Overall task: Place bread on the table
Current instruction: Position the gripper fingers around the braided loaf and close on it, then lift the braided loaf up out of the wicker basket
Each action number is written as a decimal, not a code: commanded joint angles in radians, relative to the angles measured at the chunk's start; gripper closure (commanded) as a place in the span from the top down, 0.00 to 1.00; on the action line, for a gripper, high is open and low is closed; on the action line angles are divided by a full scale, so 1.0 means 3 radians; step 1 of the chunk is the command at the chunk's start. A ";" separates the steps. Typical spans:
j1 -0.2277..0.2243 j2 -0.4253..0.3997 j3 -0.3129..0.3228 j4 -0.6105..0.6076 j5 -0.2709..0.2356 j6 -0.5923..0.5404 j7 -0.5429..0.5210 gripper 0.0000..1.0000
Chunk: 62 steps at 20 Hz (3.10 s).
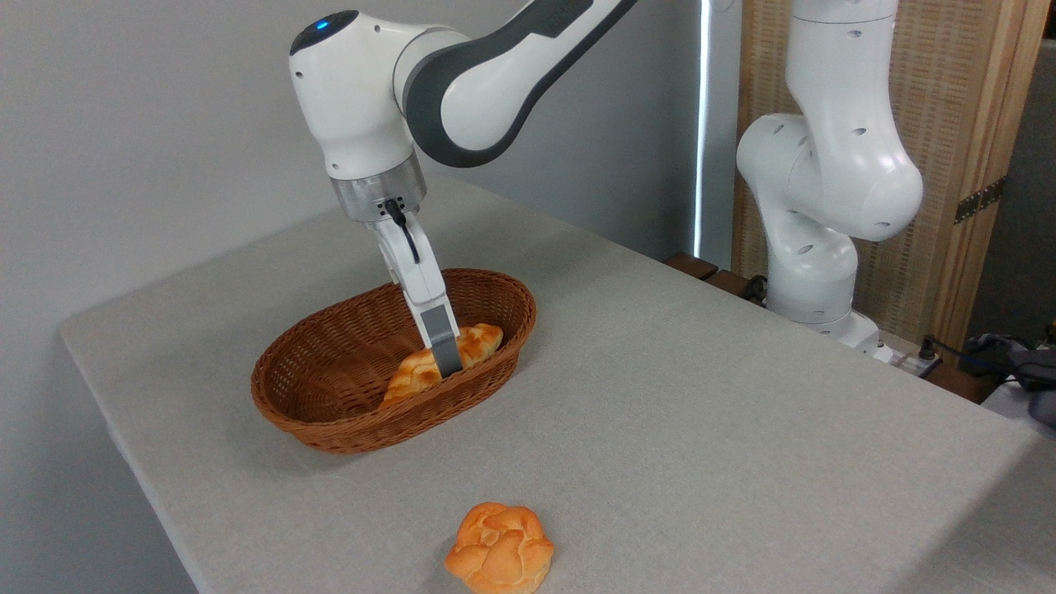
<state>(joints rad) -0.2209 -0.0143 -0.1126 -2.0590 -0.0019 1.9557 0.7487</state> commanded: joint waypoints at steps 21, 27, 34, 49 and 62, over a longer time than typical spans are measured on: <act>-0.0031 -0.0034 0.0002 -0.0173 0.0042 0.0266 0.0051 0.42; -0.0030 -0.0039 0.0002 -0.0173 0.0042 0.0261 0.0051 0.42; -0.0030 -0.0070 0.0002 -0.0168 0.0022 0.0225 0.0025 0.37; -0.0020 -0.0080 0.0002 -0.0116 -0.0167 0.0108 -0.0057 0.27; 0.0036 -0.0044 0.0114 0.0420 -0.0612 -0.0541 -0.0246 0.29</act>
<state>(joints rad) -0.2098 -0.0264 -0.1025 -1.9769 -0.1648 1.8585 0.7006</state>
